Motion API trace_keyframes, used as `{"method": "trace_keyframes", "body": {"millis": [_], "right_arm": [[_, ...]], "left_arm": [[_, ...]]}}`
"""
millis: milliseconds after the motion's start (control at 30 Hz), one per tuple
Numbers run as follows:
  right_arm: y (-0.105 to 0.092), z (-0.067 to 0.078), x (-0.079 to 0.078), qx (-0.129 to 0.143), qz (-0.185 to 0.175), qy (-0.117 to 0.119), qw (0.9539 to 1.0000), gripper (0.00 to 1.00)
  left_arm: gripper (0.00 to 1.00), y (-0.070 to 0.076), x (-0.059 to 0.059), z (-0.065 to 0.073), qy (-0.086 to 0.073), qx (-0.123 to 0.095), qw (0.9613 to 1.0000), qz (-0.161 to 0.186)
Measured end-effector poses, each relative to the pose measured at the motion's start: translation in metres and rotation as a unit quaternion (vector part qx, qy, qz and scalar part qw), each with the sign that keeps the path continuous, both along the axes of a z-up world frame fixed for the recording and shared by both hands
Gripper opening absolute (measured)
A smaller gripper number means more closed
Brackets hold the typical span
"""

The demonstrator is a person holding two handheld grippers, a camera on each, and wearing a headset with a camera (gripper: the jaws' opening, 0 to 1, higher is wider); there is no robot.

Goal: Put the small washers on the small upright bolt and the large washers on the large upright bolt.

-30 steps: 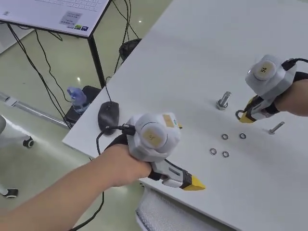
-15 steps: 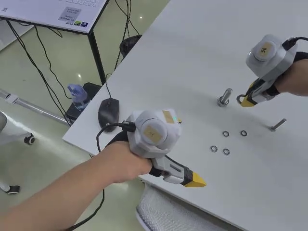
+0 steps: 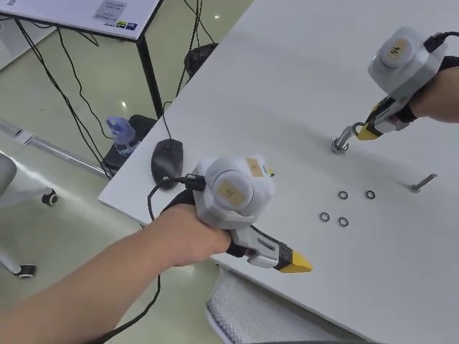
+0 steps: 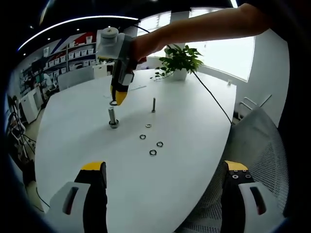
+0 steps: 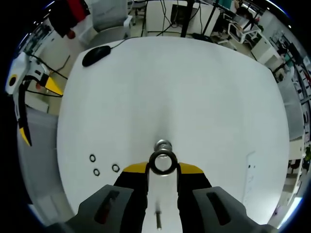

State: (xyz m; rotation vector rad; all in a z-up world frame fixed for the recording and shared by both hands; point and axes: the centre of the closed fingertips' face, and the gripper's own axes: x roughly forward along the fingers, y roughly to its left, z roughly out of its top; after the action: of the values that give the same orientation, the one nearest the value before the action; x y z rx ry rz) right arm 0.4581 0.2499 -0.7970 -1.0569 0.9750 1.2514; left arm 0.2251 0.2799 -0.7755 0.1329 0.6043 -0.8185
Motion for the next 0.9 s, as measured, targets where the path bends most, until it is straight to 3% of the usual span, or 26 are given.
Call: {"method": "trace_keyframes", "body": {"millis": [300,600,900], "right_arm": [[0.005,-0.011,0.006,-0.004,0.003,0.004,1.0,0.22],[0.007,-0.02,0.007,-0.012,0.007,0.008,0.9999,0.22],[0.008,-0.026,0.002,-0.016,0.007,0.013,0.9998,0.22]], "left_arm": [[0.99,0.001,0.005,0.001,-0.002,0.001,1.0,0.006],[0.98,0.0,-0.003,-0.007,0.009,0.002,1.0,0.0],[0.96,0.005,-0.001,-0.007,0.012,0.002,0.9999,0.003]]}}
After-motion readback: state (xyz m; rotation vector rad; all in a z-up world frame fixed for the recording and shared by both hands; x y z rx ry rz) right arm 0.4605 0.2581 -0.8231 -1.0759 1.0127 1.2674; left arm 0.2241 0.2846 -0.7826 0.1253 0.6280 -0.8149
